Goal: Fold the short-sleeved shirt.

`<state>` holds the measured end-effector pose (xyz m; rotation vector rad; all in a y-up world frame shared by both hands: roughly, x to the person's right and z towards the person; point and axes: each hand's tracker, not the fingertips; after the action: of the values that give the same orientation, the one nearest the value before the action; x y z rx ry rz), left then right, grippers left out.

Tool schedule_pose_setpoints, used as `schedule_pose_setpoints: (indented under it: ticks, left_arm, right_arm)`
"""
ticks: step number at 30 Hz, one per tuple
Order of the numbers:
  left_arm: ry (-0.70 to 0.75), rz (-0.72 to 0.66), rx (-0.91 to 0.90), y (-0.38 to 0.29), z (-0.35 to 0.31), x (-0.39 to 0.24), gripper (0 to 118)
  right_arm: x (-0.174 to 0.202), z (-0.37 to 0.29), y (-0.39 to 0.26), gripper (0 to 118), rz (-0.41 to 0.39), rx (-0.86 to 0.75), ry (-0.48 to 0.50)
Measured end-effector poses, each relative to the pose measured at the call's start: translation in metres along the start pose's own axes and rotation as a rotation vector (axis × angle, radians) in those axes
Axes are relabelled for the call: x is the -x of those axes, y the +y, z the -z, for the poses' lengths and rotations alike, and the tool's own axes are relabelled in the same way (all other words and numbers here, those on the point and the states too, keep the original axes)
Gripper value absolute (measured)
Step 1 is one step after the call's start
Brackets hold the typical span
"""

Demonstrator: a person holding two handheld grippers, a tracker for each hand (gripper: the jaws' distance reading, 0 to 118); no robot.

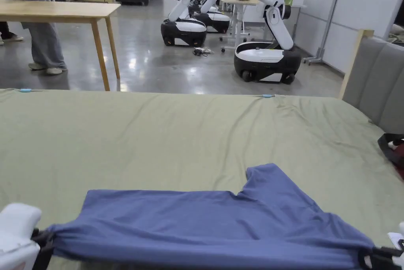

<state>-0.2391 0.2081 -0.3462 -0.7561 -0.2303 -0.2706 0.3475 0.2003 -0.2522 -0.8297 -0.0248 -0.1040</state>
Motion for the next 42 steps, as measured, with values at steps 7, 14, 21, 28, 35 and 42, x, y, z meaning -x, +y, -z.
schedule_pose_setpoints:
  ticks: [7,14,21,28,35,42]
  left_arm:
    - [-0.048,-0.118,0.120,-0.074,0.034,-0.003,28]
    - [0.067,-0.137,-0.320,-0.014,-0.038,-0.008,117]
    - [0.133,-0.090,-0.558,0.032,-0.047,-0.059,92]
    - [0.114,-0.067,-0.307,0.053,0.026,-0.017,0]
    - [0.086,-0.102,-0.019,0.101,0.158,0.022,117]
    - [0.179,-0.016,0.167,0.107,0.268,0.028,102]
  right_arm:
    - [0.004,0.028,-0.065,23,0.071,0.043,-0.014]
    - [0.066,-0.058,-0.014,116,-0.071,-0.486,-0.048]
    - [0.111,-0.029,0.028,64,-0.087,-0.661,0.004]
    - [0.113,-0.001,0.037,2,-0.096,-0.612,-0.013]
    - [0.093,0.038,0.050,2,-0.078,-0.507,-0.032]
    - [0.047,0.098,0.087,2,-0.033,-0.280,-0.142]
